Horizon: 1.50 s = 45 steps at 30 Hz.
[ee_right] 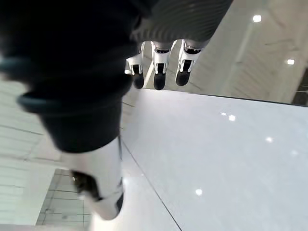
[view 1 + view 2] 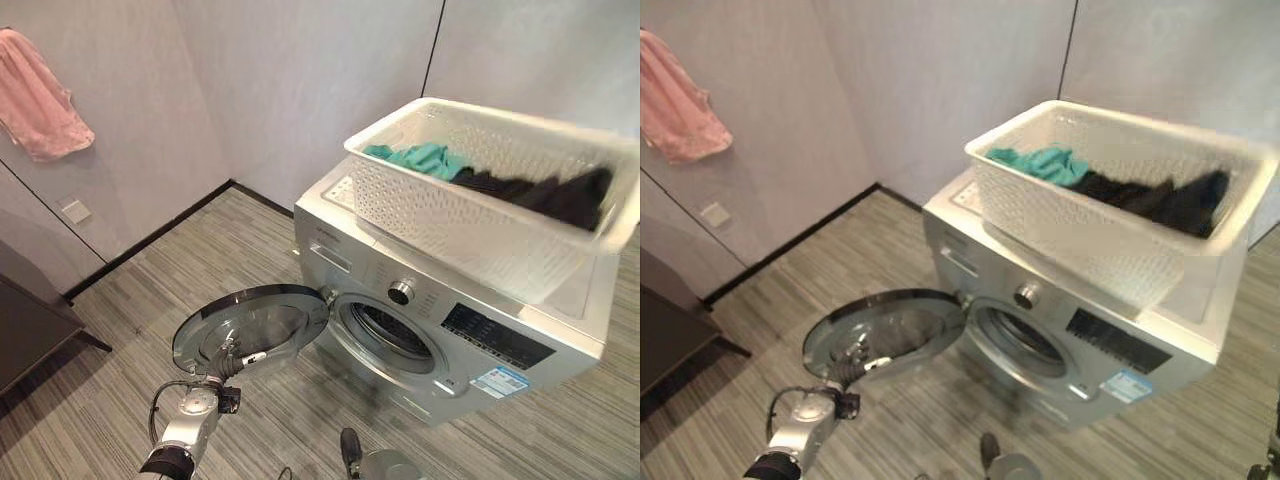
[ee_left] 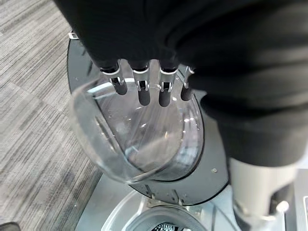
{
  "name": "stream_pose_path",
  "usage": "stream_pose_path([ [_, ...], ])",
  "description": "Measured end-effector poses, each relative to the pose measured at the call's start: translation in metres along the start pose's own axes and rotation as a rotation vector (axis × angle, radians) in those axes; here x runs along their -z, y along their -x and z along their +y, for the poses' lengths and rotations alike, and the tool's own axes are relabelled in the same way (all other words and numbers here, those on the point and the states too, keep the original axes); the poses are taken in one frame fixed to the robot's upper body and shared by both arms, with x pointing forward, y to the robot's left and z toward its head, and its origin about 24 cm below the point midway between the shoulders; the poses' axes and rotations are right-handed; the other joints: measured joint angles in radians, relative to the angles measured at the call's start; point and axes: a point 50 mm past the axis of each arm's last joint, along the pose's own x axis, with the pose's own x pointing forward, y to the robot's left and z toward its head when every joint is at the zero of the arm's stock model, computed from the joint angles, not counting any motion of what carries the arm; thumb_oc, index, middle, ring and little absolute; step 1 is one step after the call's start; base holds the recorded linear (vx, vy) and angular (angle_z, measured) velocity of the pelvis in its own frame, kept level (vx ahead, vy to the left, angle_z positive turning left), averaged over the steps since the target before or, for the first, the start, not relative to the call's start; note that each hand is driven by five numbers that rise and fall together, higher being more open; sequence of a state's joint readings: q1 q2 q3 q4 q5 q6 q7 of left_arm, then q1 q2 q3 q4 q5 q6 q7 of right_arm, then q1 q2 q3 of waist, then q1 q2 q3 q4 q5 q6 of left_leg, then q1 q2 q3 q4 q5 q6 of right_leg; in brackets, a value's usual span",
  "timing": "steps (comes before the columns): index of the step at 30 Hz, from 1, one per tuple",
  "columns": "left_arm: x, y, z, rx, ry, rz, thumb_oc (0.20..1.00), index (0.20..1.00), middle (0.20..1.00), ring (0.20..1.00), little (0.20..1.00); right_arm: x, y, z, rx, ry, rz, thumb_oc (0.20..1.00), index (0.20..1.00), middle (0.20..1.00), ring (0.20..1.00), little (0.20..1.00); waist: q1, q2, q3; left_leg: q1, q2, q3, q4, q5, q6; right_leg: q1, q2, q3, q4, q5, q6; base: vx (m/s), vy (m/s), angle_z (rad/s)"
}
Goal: Grab the laundry basket,head to the washer,open it,put in the laundry and shut it.
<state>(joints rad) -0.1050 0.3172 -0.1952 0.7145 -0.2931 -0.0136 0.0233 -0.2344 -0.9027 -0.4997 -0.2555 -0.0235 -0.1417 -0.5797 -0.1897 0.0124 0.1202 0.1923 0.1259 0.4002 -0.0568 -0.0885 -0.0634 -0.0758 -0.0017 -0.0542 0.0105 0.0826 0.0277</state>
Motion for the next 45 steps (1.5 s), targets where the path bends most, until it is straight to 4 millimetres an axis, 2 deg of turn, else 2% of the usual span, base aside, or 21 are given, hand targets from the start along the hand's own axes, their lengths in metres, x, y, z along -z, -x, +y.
stream_pose_path([
  [5, 0.002, 0.000, 0.006, -0.018, -0.008, 0.008, 1.000, 1.000, 1.000, 1.000, 1.000, 0.006, 0.010, -0.005, -0.002, 0.015, 0.048, 1.000, 1.000, 1.000, 1.000, 1.000, 0.000, -0.005, -0.005, 0.000, -0.037, -0.002, 0.002, -0.008, 0.020, -0.007, -0.039, 0.004, 0.019, 0.001, 0.025, -0.02, 0.014, 0.01],
  [7, 0.001, 0.000, 0.006, -0.017, -0.025, 0.004, 1.000, 1.000, 1.000, 1.000, 1.000, 0.017, 0.026, -0.004, -0.003, 0.015, 0.130, 1.000, 1.000, 1.000, 1.000, 1.000, 0.000, 0.004, -0.008, 0.007, -0.046, -0.006, 0.003, -0.005, 0.028, -0.002, -0.048, 0.002, 0.033, -0.002, 0.034, 0.01, 0.010, 0.05],
  [13, -0.001, 0.000, 0.010, -0.021, -0.036, 0.000, 1.000, 1.000, 1.000, 1.000, 1.000, 0.023, 0.028, 0.005, -0.036, -0.009, 0.171, 1.000, 1.000, 1.000, 1.000, 1.000, -0.001, 0.024, -0.013, 0.027, -0.050, -0.014, 0.000, -0.010, 0.035, 0.026, -0.053, -0.008, 0.021, -0.003, 0.042, -0.01, 0.021, 0.04],
  [16, -0.005, -0.001, 0.011, -0.001, -0.058, -0.005, 1.000, 1.000, 1.000, 1.000, 1.000, 0.024, -0.006, 0.031, -0.268, 0.084, 0.076, 1.000, 1.000, 1.000, 1.000, 1.000, 0.004, 0.024, -0.012, 0.036, -0.055, -0.009, -0.001, -0.011, 0.037, 0.035, -0.057, -0.007, 0.017, 0.001, 0.050, -0.03, 0.061, -0.01],
  [19, -0.008, -0.006, 0.008, 0.025, -0.097, 0.002, 1.000, 1.000, 1.000, 1.000, 1.000, 0.010, -0.042, 0.043, -0.333, 0.141, -0.028, 1.000, 1.000, 1.000, 1.000, 1.000, 0.014, 0.013, -0.009, 0.038, -0.063, -0.014, -0.003, -0.011, 0.038, 0.036, -0.062, -0.006, 0.019, 0.005, 0.055, -0.04, 0.083, 0.01],
  [21, -0.020, -0.013, -0.002, 0.063, -0.162, -0.012, 1.000, 1.000, 1.000, 1.000, 1.000, -0.001, -0.069, 0.042, -0.383, 0.234, -0.102, 1.000, 1.000, 1.000, 1.000, 1.000, 0.022, 0.005, -0.004, 0.036, -0.074, -0.032, -0.015, -0.004, 0.050, 0.032, -0.072, -0.008, 0.039, 0.006, 0.059, -0.06, 0.048, 0.19],
  [22, -0.035, -0.019, -0.006, 0.078, -0.191, -0.044, 1.000, 1.000, 1.000, 1.000, 1.000, -0.005, -0.084, 0.034, -0.412, 0.319, -0.128, 1.000, 1.000, 1.000, 1.000, 1.000, 0.039, -0.014, 0.008, 0.029, -0.081, -0.042, -0.014, -0.006, 0.060, 0.008, -0.083, -0.003, 0.097, -0.006, 0.075, -0.06, -0.047, 0.27],
  [24, -0.054, -0.025, -0.013, 0.104, -0.232, -0.089, 1.000, 1.000, 1.000, 1.000, 1.000, 0.007, -0.101, 0.024, -0.451, 0.447, -0.078, 1.000, 1.000, 1.000, 1.000, 1.000, 0.038, -0.053, 0.030, 0.012, -0.079, -0.093, 0.027, -0.013, 0.068, -0.053, -0.097, 0.077, 0.251, -0.036, 0.109, -0.03, -0.100, 0.60],
  [25, -0.060, -0.029, -0.014, 0.107, -0.250, -0.089, 1.000, 1.000, 1.000, 1.000, 1.000, 0.024, -0.106, 0.023, -0.505, 0.518, 0.001, 1.000, 1.000, 1.000, 1.000, 1.000, 0.026, -0.091, 0.026, -0.035, -0.083, -0.125, 0.063, -0.018, 0.073, -0.121, -0.103, 0.213, 0.341, -0.077, 0.136, 0.02, -0.079, 0.90],
  [26, -0.061, -0.030, -0.014, 0.106, -0.254, -0.084, 1.000, 1.000, 1.000, 1.000, 1.000, 0.033, -0.105, 0.022, -0.540, 0.557, 0.049, 1.000, 1.000, 1.000, 1.000, 1.000, 0.017, -0.110, 0.018, -0.062, -0.083, -0.147, 0.081, -0.025, 0.069, -0.132, -0.107, 0.266, 0.315, -0.089, 0.151, 0.05, -0.121, 0.90],
  [27, -0.058, -0.028, -0.008, 0.092, -0.242, -0.078, 1.000, 1.000, 1.000, 1.000, 1.000, 0.038, -0.098, 0.025, -0.626, 0.548, 0.087, 1.000, 1.000, 1.000, 1.000, 1.000, 0.010, -0.149, 0.005, -0.074, -0.075, -0.146, 0.076, -0.012, 0.066, -0.124, -0.148, 0.248, 0.245, -0.095, 0.140, 0.07, -0.170, 0.56],
  [28, -0.049, -0.025, 0.001, 0.075, -0.246, -0.051, 1.000, 1.000, 1.000, 1.000, 1.000, 0.035, -0.089, 0.036, -0.706, 0.516, 0.069, 1.000, 1.000, 1.000, 1.000, 1.000, 0.012, -0.175, -0.013, -0.063, -0.064, -0.140, 0.068, -0.004, 0.055, -0.093, -0.178, 0.193, 0.171, -0.104, 0.125, 0.12, -0.218, 0.18],
  [29, -0.033, -0.020, 0.014, 0.045, -0.229, -0.009, 1.000, 1.000, 1.000, 1.000, 1.000, 0.026, -0.074, 0.056, -0.798, 0.416, 0.033, 1.000, 1.000, 1.000, 1.000, 1.000, 0.021, -0.192, -0.026, -0.025, -0.043, -0.133, 0.046, 0.005, 0.031, -0.019, -0.181, 0.122, 0.074, -0.065, 0.142, 0.12, -0.198, -0.06],
  [30, -0.025, -0.016, 0.019, 0.041, -0.216, 0.006, 1.000, 1.000, 1.000, 1.000, 1.000, 0.026, -0.064, 0.057, -0.863, 0.374, 0.040, 1.000, 1.000, 1.000, 1.000, 1.000, 0.021, -0.187, -0.031, -0.013, -0.026, -0.141, 0.032, 0.008, 0.013, 0.012, -0.160, 0.111, 0.030, -0.004, 0.141, 0.11, -0.176, -0.08],
  [31, -0.013, -0.011, 0.014, 0.061, -0.200, 0.029, 1.000, 1.000, 1.000, 1.000, 1.000, 0.028, -0.055, 0.057, -0.931, 0.352, 0.062, 1.000, 1.000, 1.000, 1.000, 1.000, 0.018, -0.169, -0.044, -0.007, 0.003, -0.143, 0.023, 0.013, 0.005, 0.033, -0.127, 0.100, 0.001, 0.021, 0.124, 0.07, -0.162, 0.03],
  [32, -0.001, -0.008, 0.001, 0.107, -0.179, 0.052, 1.000, 1.000, 1.000, 1.000, 1.000, 0.033, -0.050, 0.054, -1.001, 0.363, 0.095, 1.000, 1.000, 1.000, 1.000, 1.000, 0.015, -0.121, -0.043, 0.000, 0.033, -0.142, 0.003, 0.019, -0.005, 0.050, -0.093, 0.089, -0.036, 0.036, 0.103, 0.05, -0.152, 0.04],
  [33, 0.004, -0.007, -0.009, 0.138, -0.158, 0.057, 1.000, 1.000, 1.000, 1.000, 1.000, 0.038, -0.045, 0.051, -1.064, 0.402, 0.119, 1.000, 1.000, 1.000, 1.000, 1.000, 0.010, -0.094, -0.038, -0.001, 0.051, -0.146, 0.001, 0.022, -0.011, 0.066, -0.077, 0.076, -0.063, 0.045, 0.092, 0.05, -0.127, 0.00],
  [35, 0.010, -0.004, -0.021, 0.184, -0.143, 0.066, 1.000, 1.000, 1.000, 1.000, 1.000, 0.048, -0.037, 0.055, -1.166, 0.445, 0.170, 1.000, 1.000, 1.000, 1.000, 1.000, 0.012, -0.073, -0.036, 0.011, 0.074, -0.144, 0.003, 0.032, -0.028, 0.079, -0.052, 0.086, -0.087, 0.053, 0.080, 0.04, -0.074, -0.23],
  [39, 0.005, -0.006, -0.024, 0.207, -0.143, 0.052, 1.000, 1.000, 1.000, 1.000, 1.000, 0.048, -0.020, 0.067, -1.316, 0.437, 0.173, 1.000, 1.000, 1.000, 1.000, 1.000, 0.000, -0.063, -0.026, 0.019, 0.088, -0.146, -0.012, 0.035, -0.034, 0.080, -0.035, 0.098, -0.094, 0.056, 0.073, 0.03, -0.034, -0.14],
  [41, 0.002, -0.006, -0.024, 0.217, -0.141, 0.045, 1.000, 1.000, 1.000, 1.000, 1.000, 0.043, -0.015, 0.068, -1.357, 0.421, 0.159, 1.000, 1.000, 1.000, 1.000, 1.000, -0.023, -0.053, -0.017, 0.018, 0.089, -0.147, -0.034, 0.031, -0.041, 0.078, -0.035, 0.085, -0.096, 0.057, 0.072, 0.02, -0.021, 0.20],
  [45, 0.007, -0.003, -0.019, 0.214, -0.149, 0.054, 1.000, 1.000, 1.000, 1.000, 1.000, 0.041, -0.001, 0.070, -1.448, 0.401, 0.155, 1.000, 1.000, 1.000, 1.000, 1.000, -0.014, -0.062, -0.007, 0.016, 0.077, -0.144, -0.034, 0.028, -0.051, 0.070, -0.045, 0.097, -0.097, 0.053, 0.082, -0.02, 0.004, -0.02],
])
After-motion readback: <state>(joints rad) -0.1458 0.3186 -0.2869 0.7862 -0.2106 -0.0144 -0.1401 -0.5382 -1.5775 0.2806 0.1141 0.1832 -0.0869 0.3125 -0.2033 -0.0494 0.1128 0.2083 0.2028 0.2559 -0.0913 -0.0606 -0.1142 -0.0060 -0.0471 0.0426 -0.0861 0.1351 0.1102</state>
